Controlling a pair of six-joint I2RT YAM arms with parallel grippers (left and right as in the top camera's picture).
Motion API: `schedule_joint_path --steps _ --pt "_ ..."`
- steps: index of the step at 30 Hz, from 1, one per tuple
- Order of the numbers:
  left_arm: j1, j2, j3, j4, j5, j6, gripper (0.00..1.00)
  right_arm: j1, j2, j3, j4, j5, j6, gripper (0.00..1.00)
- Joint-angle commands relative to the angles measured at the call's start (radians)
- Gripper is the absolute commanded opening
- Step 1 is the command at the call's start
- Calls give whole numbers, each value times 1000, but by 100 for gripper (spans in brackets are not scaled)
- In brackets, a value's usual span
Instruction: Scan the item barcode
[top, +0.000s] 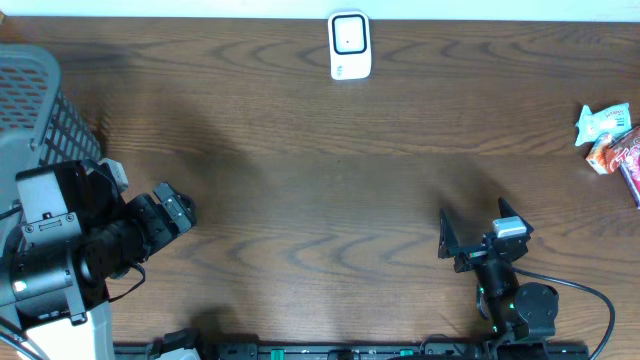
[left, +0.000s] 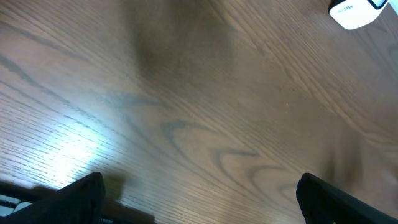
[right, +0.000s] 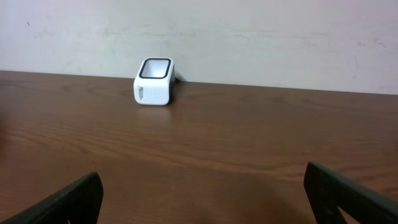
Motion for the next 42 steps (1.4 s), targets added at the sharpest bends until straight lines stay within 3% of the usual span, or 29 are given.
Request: schedule_joint_path --steps 1,13,20,25,28,36,42 --pt "0 -1 5 0 12 -2 98 -5 -6 -2 -4 -6 7 99" --pt "0 -1 5 0 12 -2 98 -5 -6 -2 -4 -6 7 99" --pt "0 0 5 28 -92 -14 98 -5 -6 -2 -4 -6 7 99" --pt "-3 -66 -86 40 -93 13 98 -5 -6 -2 -4 -6 7 99" --pt "-40 -147 -212 154 -93 56 98 -5 -6 -2 -4 -6 7 99" --pt "-216 -473 -599 696 -93 71 98 -5 -6 -2 -4 -6 7 99" --pt "-234 -744 -844 963 -94 70 98 -5 -6 -2 -4 -6 7 99"
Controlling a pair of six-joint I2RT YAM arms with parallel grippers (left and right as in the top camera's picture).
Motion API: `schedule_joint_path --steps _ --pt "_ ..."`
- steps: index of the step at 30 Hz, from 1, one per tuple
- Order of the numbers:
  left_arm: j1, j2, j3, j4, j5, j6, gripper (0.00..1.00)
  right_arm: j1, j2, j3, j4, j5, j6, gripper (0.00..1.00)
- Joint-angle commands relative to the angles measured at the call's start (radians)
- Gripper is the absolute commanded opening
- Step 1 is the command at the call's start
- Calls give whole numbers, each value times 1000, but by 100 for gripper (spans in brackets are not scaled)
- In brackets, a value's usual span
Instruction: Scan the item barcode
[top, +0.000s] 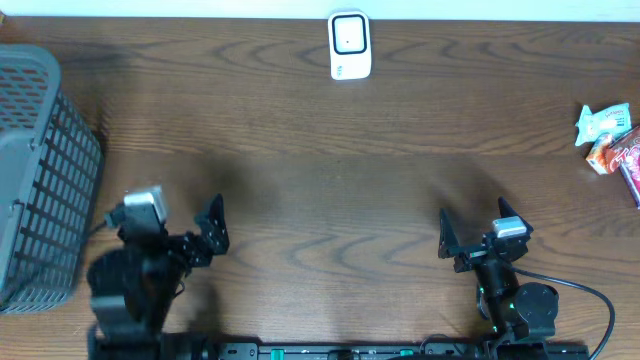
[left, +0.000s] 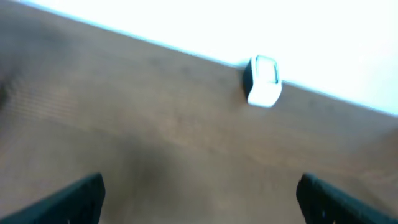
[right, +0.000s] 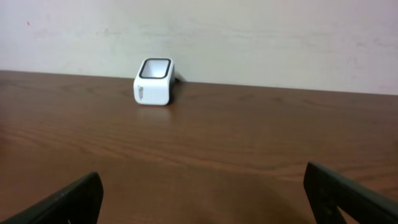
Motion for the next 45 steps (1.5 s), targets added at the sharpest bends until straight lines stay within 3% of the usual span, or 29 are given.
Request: schedule_joint_path --steps 1,12,24,30,35,41,45 --pt "-4 -126 -123 98 -7 16 98 -5 -6 -2 -4 -6 6 99" --pt "-4 -336 -414 422 -6 16 98 -5 -6 -2 -4 -6 6 99" --pt "-4 -345 -560 727 -10 17 98 -5 -6 -2 -4 -6 7 99" --pt "-6 -345 -560 692 -2 94 98 -5 -6 -2 -4 -6 6 99" --pt "-6 -345 -560 567 -4 185 98 -5 -6 -2 -4 -6 7 99" --pt "-6 -345 -560 409 -49 196 98 -5 -6 -2 -4 -6 6 99" --pt "-6 -345 -560 411 -76 206 98 -5 -6 -2 -4 -6 6 99"
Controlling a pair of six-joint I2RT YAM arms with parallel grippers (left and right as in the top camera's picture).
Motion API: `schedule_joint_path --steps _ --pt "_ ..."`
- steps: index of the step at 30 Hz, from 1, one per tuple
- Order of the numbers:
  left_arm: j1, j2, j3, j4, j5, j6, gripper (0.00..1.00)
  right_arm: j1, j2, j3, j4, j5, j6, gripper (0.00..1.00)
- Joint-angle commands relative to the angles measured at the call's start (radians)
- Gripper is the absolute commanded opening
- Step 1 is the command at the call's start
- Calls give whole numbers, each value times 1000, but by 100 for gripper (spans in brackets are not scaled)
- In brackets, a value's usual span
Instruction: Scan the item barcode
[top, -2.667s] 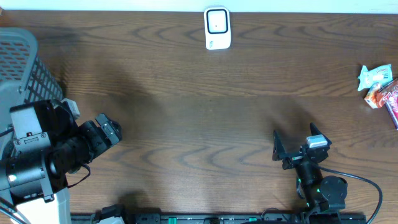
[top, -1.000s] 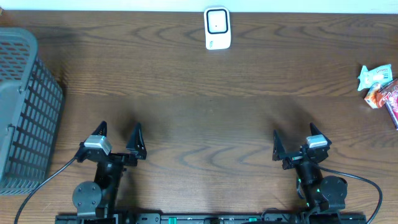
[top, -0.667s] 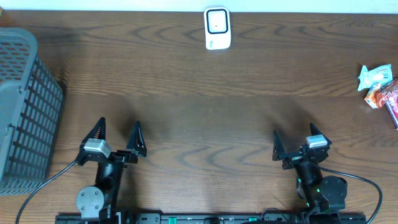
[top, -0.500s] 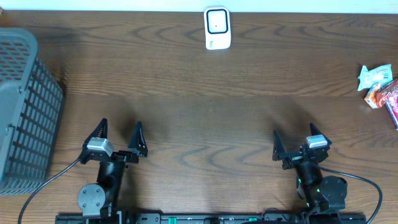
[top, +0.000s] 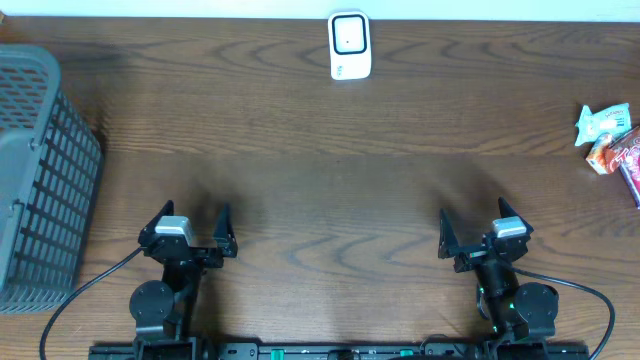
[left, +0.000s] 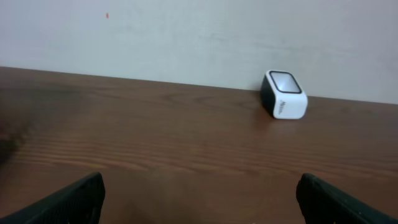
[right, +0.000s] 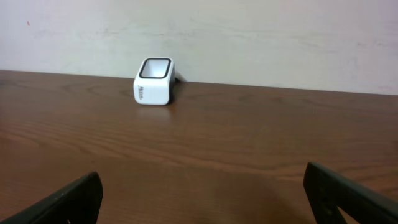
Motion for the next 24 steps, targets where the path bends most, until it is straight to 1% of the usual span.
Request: schedule_joint_path --steps 1,7,17,19,24 --pt "-5 -8 -8 -53 -40 35 98 -5 -6 -2 -4 -6 6 99" --pt "-5 -8 -8 -54 -65 50 98 -5 -6 -2 -4 -6 7 99" --pt "-5 -8 -8 -56 -69 50 98 -5 -6 -2 -3 -6 7 99" --pt "-5 -8 -8 -60 -70 65 98 -5 -6 -2 -4 -6 6 99" --pt "-5 -8 -8 -64 -113 68 98 -5 -6 -2 -4 -6 7 99"
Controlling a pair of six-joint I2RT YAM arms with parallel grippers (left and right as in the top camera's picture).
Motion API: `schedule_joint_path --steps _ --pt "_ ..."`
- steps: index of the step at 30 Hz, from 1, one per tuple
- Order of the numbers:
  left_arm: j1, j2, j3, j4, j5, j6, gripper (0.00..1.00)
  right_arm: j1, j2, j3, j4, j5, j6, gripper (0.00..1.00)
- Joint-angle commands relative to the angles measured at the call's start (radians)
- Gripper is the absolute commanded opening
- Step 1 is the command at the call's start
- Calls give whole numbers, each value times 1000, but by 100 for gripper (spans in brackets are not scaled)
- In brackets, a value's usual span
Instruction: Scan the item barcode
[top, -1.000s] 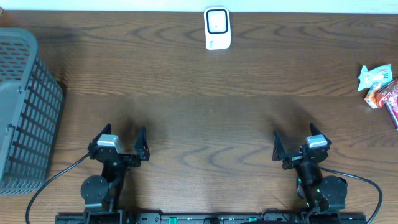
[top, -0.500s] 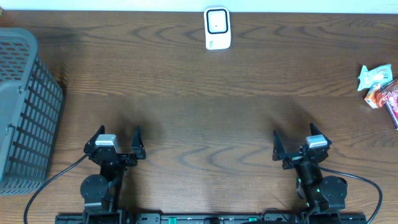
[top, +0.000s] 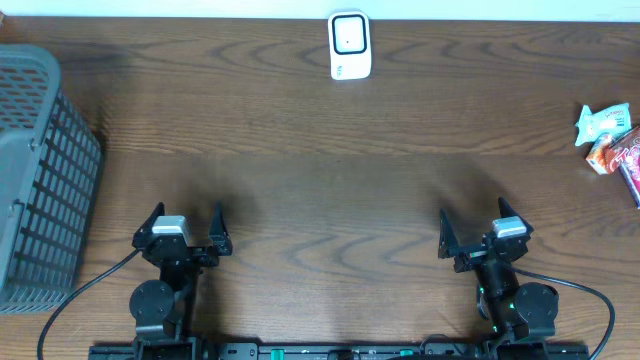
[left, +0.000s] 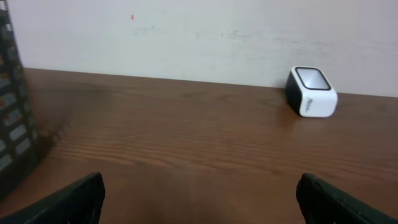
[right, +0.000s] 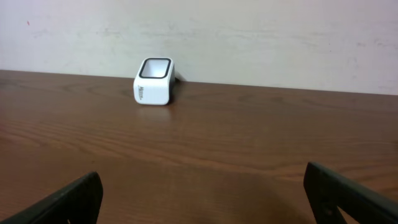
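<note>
A white barcode scanner (top: 349, 45) with a dark window stands at the far edge of the table, also the scanner (left: 311, 91) and scanner (right: 154, 89) in the wrist views. Several snack packets (top: 608, 138) lie at the right edge. My left gripper (top: 184, 227) rests low at the front left, open, nothing between its fingers. My right gripper (top: 478, 226) rests at the front right, open and empty too. Both point toward the far wall.
A grey mesh basket (top: 42, 170) stands at the left edge of the table; its side shows at the basket (left: 13, 118) in the left wrist view. The brown wooden table (top: 330, 180) spans between the arms and the scanner.
My left gripper has turned slightly to the left, so the scanner sits further right in its view and the basket's side has come into view. The right arm has not moved.
The left arm was raised beside the basket, its gripper angled down over the table. Then it stood lower and nearer the front edge. After that it lay folded at the front left, facing the far wall, as now. The right arm stayed still throughout.
</note>
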Motion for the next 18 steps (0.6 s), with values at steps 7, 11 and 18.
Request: schedule_joint_path --steps 7,11,18 --pt "-5 -8 -15 -48 -56 24 98 -5 -6 -2 -4 -6 7 99" --pt "-5 -8 -15 -51 -82 24 98 -5 -6 -2 -4 -6 6 99" --pt "-5 -8 -15 -51 -94 24 98 -5 -6 -2 -4 -6 7 99"
